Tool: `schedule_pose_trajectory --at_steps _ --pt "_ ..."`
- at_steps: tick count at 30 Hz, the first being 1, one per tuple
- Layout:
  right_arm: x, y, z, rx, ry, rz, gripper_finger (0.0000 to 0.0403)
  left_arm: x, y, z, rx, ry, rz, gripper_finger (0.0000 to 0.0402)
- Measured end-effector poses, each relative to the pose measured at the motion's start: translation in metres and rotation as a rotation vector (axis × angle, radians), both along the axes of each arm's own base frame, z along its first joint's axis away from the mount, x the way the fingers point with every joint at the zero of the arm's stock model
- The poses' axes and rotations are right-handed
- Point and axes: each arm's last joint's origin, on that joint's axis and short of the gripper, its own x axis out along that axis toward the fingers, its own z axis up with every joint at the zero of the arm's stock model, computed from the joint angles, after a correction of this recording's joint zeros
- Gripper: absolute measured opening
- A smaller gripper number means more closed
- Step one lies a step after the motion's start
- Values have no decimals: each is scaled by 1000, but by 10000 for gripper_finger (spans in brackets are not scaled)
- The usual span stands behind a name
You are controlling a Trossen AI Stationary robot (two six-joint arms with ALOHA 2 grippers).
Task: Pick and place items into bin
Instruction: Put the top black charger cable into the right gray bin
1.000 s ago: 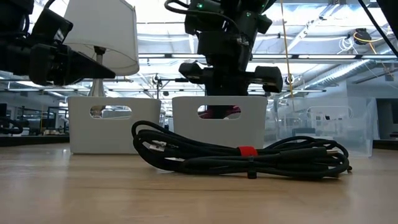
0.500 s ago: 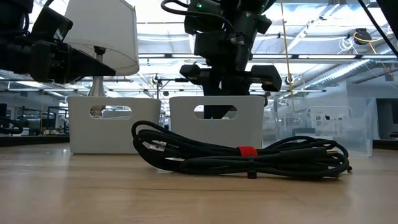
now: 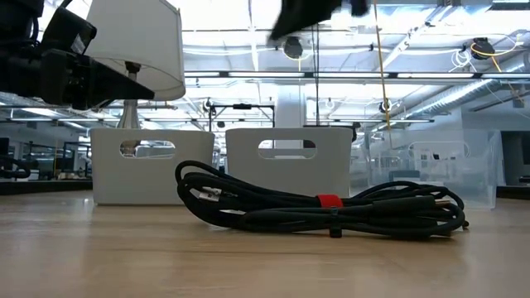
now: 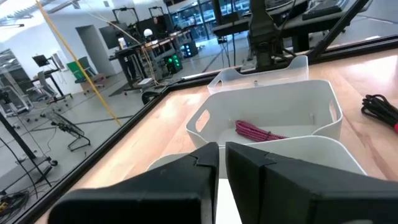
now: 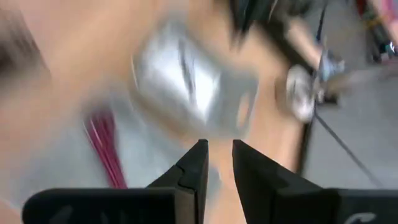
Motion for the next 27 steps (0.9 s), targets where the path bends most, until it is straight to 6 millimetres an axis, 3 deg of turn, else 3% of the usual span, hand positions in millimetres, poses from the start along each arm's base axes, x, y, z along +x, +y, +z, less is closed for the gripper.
schedule_pose_trajectory --at_steps 5,11,16,20,27 --pt "-19 28 43 403 -209 77 68 0 0 0 -11 -3 1 37" --pt "-31 76 39 467 -161 124 75 0 0 0 -28 -8 1 37" --pt "-31 116 13 453 -102 92 122 0 0 0 -32 -9 1 37" --pt "-33 136 -20 412 -50 20 177 0 0 0 -47 -12 -6 37" --pt "-34 143 -86 414 30 -119 219 0 -1 0 -69 -18 -9 37"
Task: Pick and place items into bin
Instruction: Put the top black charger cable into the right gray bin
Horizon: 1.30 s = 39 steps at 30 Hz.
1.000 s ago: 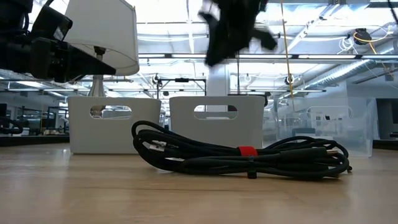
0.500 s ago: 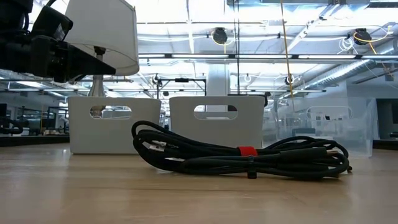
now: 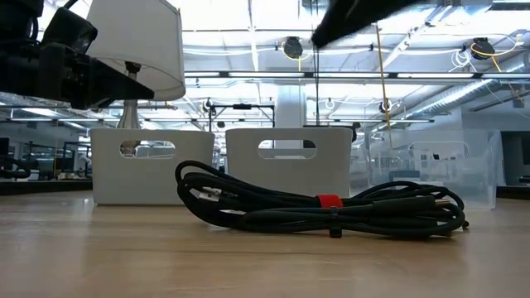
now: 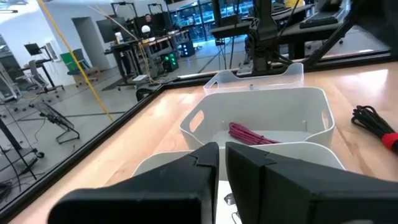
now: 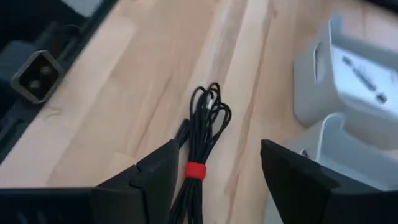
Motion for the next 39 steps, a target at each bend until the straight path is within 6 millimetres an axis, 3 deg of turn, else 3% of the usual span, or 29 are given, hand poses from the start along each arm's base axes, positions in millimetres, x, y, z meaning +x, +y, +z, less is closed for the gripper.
schedule_pose_trajectory --at_steps 4,11,33,39 --pt "0 -1 -26 22 17 -32 217 0 0 0 -1 0 0 37" --pt "0 1 -50 56 72 -58 213 0 0 0 18 6 0 37" --pt "11 4 -106 9 175 -118 212 0 0 0 18 7 0 37" --pt "11 4 -110 5 187 -113 209 0 0 0 18 7 -1 37"
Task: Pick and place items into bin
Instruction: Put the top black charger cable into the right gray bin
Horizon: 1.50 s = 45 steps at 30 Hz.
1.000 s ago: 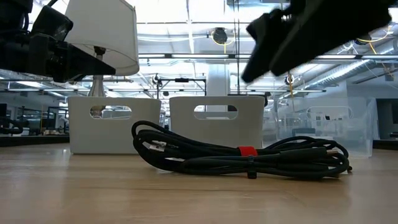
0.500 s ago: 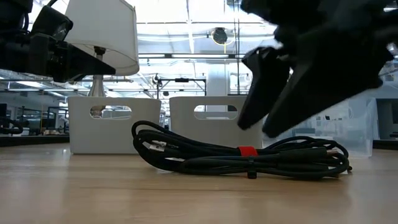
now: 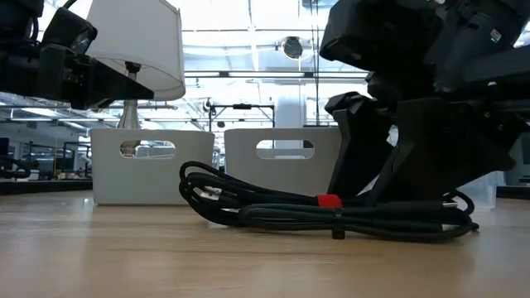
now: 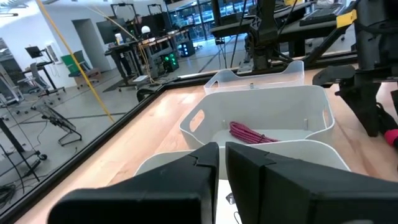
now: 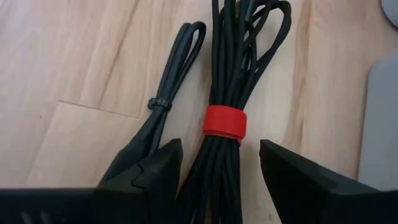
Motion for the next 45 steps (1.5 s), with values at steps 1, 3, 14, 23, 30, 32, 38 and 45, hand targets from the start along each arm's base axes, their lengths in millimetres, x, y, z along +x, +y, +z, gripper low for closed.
schedule_pose_trajectory --at_steps 1,3,14,23,30,32,38,45 --pt "0 0 0 -1 2 2 206 0 0 0 0 0 0 37" --pt "0 0 0 -4 6 12 191 0 0 0 0 0 -1 37" --pt "-1 0 6 -37 -9 74 27 0 0 0 2 1 -3 37" --pt "-8 -6 60 -85 -158 137 28 0 0 0 5 5 -4 37" --pt "-29 -26 145 -253 -308 270 26 0 0 0 5 5 -4 37" --pt "-32 -40 166 -309 -334 274 26 0 0 0 5 5 -4 37" --pt "-33 -93 205 -416 -367 209 26 0 0 0 8 6 -4 37" --pt "-15 -155 196 -426 -240 240 26 0 0 0 15 8 -5 37"
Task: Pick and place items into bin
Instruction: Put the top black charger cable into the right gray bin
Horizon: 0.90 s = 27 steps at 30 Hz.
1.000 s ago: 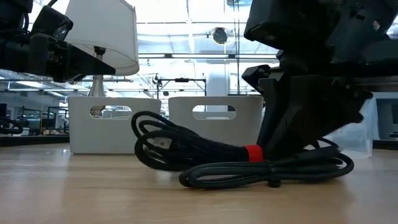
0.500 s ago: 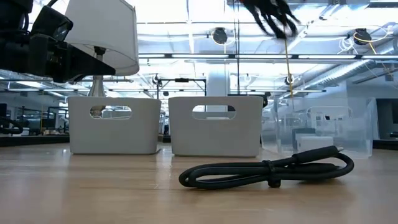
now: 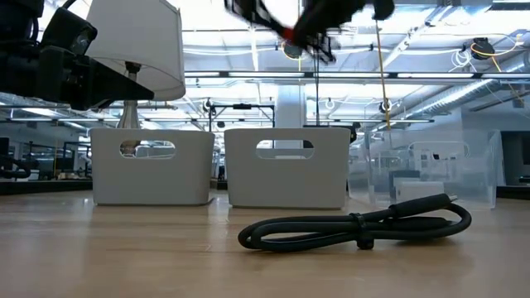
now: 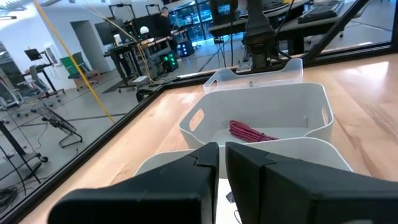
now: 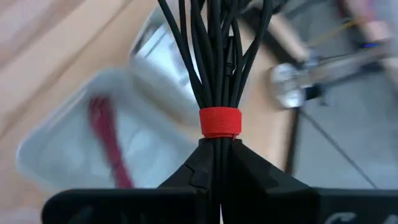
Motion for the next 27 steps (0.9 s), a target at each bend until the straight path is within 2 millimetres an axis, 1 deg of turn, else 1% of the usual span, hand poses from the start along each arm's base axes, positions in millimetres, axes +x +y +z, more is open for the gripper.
schedule_pose_trajectory --at_steps 3,5,11,15,17,23,27 --pt "7 -15 -19 -26 129 78 26 0 0 0 18 4 -1 37" --pt "12 -20 -33 -63 209 129 26 0 0 0 30 8 -2 37" --pt "34 -21 -64 -174 292 240 26 0 0 0 71 18 -1 37" --pt "41 -22 -91 -341 437 218 26 0 0 0 77 19 1 37" --pt "44 -22 -103 -374 487 222 26 0 0 0 77 19 1 37" --pt "51 -20 -121 -370 525 254 26 0 0 0 70 17 2 37" --pt "53 -16 -121 -323 494 298 26 0 0 0 70 17 2 37"
